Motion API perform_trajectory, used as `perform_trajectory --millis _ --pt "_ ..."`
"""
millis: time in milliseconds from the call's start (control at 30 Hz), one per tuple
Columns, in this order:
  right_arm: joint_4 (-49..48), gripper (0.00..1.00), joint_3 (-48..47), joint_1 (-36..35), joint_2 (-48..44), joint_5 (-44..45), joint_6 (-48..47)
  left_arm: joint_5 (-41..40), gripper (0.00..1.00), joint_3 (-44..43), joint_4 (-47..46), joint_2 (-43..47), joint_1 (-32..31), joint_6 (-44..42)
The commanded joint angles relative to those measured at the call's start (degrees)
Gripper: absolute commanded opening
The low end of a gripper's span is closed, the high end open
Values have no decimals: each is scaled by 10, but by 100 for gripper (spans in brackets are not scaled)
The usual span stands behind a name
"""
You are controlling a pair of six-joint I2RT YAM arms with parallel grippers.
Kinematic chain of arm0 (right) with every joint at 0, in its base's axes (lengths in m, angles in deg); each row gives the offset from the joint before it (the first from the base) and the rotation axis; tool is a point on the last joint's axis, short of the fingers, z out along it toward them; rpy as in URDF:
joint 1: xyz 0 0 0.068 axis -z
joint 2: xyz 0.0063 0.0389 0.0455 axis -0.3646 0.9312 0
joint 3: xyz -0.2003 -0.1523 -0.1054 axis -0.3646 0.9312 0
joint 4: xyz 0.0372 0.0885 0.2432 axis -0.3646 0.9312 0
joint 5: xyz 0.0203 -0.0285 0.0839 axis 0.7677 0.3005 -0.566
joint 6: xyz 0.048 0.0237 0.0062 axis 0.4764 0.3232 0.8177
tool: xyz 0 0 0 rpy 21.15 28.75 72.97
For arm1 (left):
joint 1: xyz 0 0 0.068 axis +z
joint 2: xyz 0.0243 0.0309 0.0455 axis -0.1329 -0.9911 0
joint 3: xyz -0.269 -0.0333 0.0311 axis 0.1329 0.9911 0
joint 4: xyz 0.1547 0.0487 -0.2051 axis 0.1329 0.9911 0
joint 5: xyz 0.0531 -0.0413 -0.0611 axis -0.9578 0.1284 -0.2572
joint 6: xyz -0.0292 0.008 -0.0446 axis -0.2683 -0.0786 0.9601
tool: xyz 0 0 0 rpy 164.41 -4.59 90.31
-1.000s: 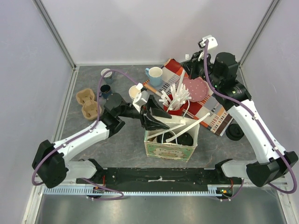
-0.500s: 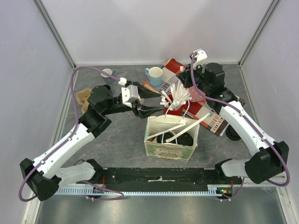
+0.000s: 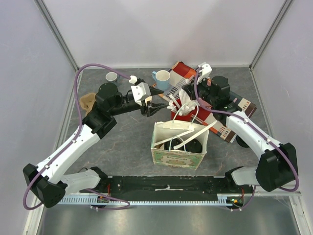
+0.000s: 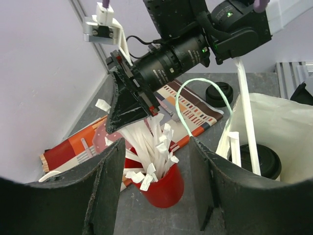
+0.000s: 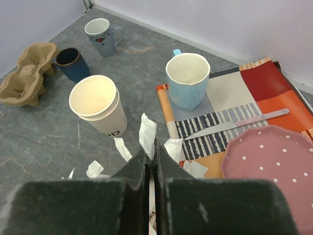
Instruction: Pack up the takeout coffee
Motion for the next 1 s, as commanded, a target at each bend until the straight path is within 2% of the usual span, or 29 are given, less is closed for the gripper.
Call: perform_trajectory --millis 0,233,300,333,367,467,700,767,967 --pt "-59 0 34 2 -15 -18 -30 -4 61 -32 11 -8 8 -38" --pt "-38 0 50 2 -6 -38 -64 5 61 -35 17 -16 10 -43" --pt "-35 7 53 2 -11 -34 -69 7 61 -36 18 -18 10 -46" --pt "-27 11 52 2 -11 -35 -71 8 61 -36 18 -18 10 -48" --pt "-23 23 48 2 -13 -35 -71 8 61 -37 19 -18 10 -49" --pt "-10 44 29 2 -20 -36 -67 7 61 -43 22 -19 10 -53" --pt "34 70 -16 2 -36 -55 -67 1 61 -58 46 -28 10 -63" --pt "51 97 -36 2 -43 -45 -63 -7 61 -65 52 -31 11 -64" --pt "82 98 -77 5 -67 -2 -56 -44 65 -81 79 -40 11 -63"
